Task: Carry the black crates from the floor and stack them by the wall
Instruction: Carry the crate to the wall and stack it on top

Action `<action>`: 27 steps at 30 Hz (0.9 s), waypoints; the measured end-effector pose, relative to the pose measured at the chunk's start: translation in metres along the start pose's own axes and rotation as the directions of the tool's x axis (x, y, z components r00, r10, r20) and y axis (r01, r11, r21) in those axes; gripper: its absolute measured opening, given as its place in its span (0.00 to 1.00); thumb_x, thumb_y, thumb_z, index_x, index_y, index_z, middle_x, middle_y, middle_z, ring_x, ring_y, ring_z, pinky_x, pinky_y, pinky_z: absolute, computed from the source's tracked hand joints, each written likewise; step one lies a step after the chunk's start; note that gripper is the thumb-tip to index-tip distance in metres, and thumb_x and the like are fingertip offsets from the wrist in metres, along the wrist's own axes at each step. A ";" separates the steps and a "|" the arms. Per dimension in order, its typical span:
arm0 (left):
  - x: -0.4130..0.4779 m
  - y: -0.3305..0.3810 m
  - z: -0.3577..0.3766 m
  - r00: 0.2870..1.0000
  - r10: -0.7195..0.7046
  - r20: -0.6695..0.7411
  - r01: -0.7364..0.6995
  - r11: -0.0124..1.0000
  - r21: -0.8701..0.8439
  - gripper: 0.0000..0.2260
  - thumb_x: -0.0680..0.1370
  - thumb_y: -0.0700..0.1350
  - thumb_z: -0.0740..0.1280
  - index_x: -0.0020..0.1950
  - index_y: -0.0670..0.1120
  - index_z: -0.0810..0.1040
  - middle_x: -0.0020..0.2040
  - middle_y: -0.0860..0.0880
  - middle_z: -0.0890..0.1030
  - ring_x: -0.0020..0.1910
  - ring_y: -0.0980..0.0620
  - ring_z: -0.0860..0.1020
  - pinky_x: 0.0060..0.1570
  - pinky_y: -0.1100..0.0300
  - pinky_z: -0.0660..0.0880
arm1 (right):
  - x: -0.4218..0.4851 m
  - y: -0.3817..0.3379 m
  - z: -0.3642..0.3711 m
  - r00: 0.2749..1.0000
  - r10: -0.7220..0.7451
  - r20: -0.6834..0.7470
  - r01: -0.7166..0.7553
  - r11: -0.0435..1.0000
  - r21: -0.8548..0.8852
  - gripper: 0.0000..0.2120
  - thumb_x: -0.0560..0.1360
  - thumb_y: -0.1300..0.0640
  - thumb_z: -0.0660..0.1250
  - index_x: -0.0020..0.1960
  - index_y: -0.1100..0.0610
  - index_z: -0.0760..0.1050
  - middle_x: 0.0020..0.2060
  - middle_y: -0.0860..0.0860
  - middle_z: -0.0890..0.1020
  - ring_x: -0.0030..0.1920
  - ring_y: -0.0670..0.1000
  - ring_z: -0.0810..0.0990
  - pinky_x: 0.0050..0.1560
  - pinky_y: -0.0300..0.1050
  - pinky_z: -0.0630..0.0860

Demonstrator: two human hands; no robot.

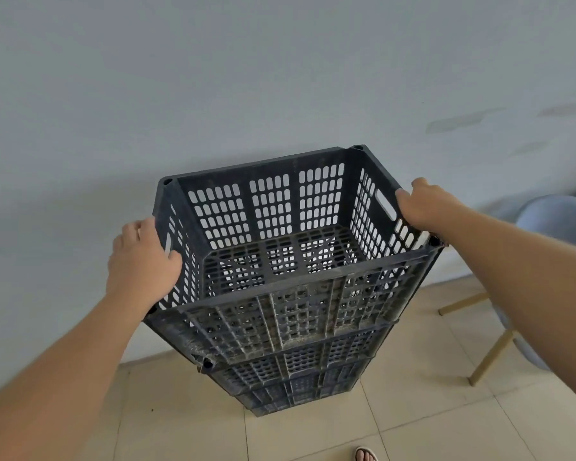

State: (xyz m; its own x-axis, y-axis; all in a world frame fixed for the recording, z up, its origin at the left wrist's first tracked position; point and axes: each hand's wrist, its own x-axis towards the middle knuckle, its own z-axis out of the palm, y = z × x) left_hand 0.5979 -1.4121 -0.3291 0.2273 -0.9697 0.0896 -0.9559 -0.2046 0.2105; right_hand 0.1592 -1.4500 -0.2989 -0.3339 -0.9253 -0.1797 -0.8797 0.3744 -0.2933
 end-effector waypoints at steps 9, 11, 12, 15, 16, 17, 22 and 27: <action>0.011 0.081 -0.020 0.867 0.478 0.139 -0.451 0.873 -0.186 0.22 0.83 0.54 0.61 0.75 0.49 0.70 0.76 0.45 0.69 0.75 0.42 0.67 0.71 0.39 0.66 | -0.080 0.026 -0.005 0.981 0.159 -0.110 -0.161 0.987 -0.007 0.18 0.83 0.59 0.49 0.68 0.63 0.68 0.67 0.63 0.70 0.64 0.68 0.72 0.64 0.62 0.71; 0.000 0.108 -0.020 0.820 0.548 0.164 -0.507 0.829 -0.235 0.22 0.83 0.53 0.61 0.76 0.49 0.70 0.76 0.44 0.68 0.75 0.43 0.67 0.70 0.43 0.66 | -0.096 0.041 -0.006 0.973 0.169 -0.155 -0.162 0.985 0.054 0.13 0.80 0.61 0.49 0.58 0.60 0.70 0.59 0.60 0.70 0.58 0.67 0.75 0.60 0.64 0.74; -0.006 0.122 -0.018 0.794 0.580 0.182 -0.532 0.808 -0.254 0.22 0.83 0.53 0.61 0.76 0.48 0.70 0.77 0.44 0.67 0.74 0.43 0.68 0.70 0.44 0.66 | -0.107 0.049 -0.007 0.968 0.196 -0.160 -0.183 0.979 0.091 0.12 0.80 0.63 0.49 0.55 0.60 0.70 0.55 0.59 0.69 0.56 0.66 0.75 0.59 0.63 0.75; -0.035 0.167 -0.015 0.702 0.686 0.191 -0.628 0.723 -0.288 0.21 0.83 0.53 0.61 0.75 0.48 0.70 0.75 0.44 0.68 0.73 0.43 0.69 0.70 0.45 0.67 | -0.151 0.070 -0.017 0.942 0.265 -0.205 -0.253 0.964 0.080 0.13 0.84 0.60 0.51 0.62 0.62 0.72 0.57 0.61 0.73 0.52 0.60 0.72 0.58 0.60 0.75; -0.047 0.182 -0.014 0.670 0.718 0.188 -0.658 0.692 -0.298 0.21 0.83 0.53 0.61 0.75 0.48 0.70 0.75 0.44 0.68 0.72 0.44 0.70 0.69 0.46 0.67 | -0.164 0.081 -0.018 0.934 0.277 -0.227 -0.271 0.961 0.055 0.15 0.84 0.58 0.52 0.64 0.62 0.72 0.60 0.62 0.74 0.53 0.61 0.74 0.58 0.60 0.75; -0.061 0.197 -0.014 0.636 0.749 0.186 -0.686 0.659 -0.307 0.21 0.83 0.53 0.61 0.75 0.48 0.71 0.74 0.44 0.69 0.72 0.44 0.70 0.69 0.47 0.67 | -0.179 0.093 -0.020 0.926 0.296 -0.234 -0.294 0.955 0.044 0.16 0.84 0.56 0.51 0.66 0.61 0.71 0.62 0.61 0.75 0.55 0.63 0.76 0.58 0.61 0.76; -0.149 0.270 -0.019 0.455 0.870 0.189 -0.804 0.493 -0.332 0.22 0.82 0.53 0.62 0.74 0.48 0.71 0.72 0.44 0.70 0.69 0.43 0.71 0.69 0.46 0.69 | -0.261 0.161 -0.030 0.872 0.406 -0.273 -0.409 0.911 0.048 0.18 0.84 0.50 0.51 0.66 0.58 0.70 0.61 0.60 0.76 0.60 0.65 0.76 0.59 0.62 0.76; -0.269 0.338 -0.023 0.302 0.935 0.189 -0.879 0.349 -0.325 0.21 0.82 0.53 0.62 0.74 0.48 0.71 0.72 0.42 0.69 0.69 0.41 0.70 0.68 0.45 0.69 | -0.368 0.240 -0.043 0.807 0.516 -0.288 -0.515 0.853 0.086 0.20 0.84 0.47 0.51 0.69 0.56 0.69 0.64 0.59 0.75 0.63 0.64 0.75 0.62 0.62 0.74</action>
State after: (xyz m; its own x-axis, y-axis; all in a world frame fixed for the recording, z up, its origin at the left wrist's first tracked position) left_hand 0.2178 -1.2171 -0.2599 -0.8599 -0.5088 0.0396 -0.4733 0.8241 0.3113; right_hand 0.0567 -1.0224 -0.2628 -0.8206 -0.5709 -0.0260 -0.5496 0.8008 -0.2382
